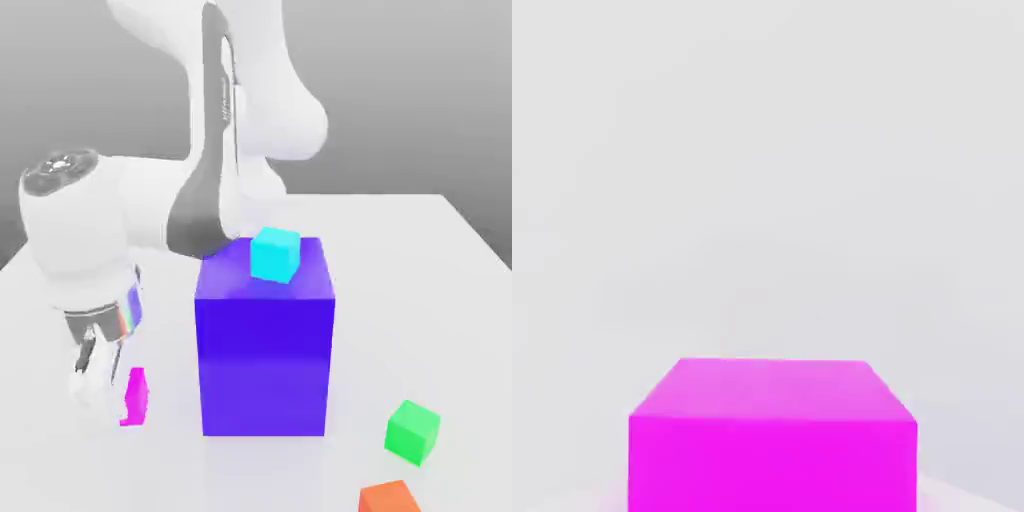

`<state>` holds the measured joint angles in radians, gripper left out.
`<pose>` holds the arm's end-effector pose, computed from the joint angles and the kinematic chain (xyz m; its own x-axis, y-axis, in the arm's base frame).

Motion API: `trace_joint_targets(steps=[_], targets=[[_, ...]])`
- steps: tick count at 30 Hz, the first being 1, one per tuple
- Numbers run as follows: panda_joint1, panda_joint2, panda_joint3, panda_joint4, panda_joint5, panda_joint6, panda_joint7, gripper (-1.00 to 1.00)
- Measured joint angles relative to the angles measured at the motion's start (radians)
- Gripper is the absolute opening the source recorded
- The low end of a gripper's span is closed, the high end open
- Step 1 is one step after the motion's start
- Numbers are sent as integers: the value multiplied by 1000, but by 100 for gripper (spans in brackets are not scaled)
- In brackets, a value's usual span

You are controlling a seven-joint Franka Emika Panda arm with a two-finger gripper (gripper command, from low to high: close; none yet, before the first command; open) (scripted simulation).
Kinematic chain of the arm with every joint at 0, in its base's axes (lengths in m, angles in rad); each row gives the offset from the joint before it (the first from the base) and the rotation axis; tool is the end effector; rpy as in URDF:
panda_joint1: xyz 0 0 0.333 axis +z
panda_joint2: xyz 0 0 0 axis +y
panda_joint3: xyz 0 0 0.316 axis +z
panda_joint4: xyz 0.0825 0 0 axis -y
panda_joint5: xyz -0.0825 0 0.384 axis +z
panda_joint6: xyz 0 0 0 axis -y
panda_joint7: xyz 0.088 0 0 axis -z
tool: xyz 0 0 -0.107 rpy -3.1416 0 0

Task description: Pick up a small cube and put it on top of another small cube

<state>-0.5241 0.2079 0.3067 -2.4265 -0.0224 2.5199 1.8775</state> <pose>0.4706 -0.0994 0.2180 -0.4874 -0.8730 -0.0176 -0.8684 0.4825 0.1143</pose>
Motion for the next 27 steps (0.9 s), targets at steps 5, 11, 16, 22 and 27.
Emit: trace_joint_targets(steps=[5,11,16,22,27], targets=[[125,25,131,65,-11,-57,-42,-100],[281,-8,272,51,-17,-52,-1,-100],[344,-108,315,-85,-26,52,151,-100],[407,-24,244,-144,-216,203,362,-100],[450,41,185,-139,-304,252,427,100]])
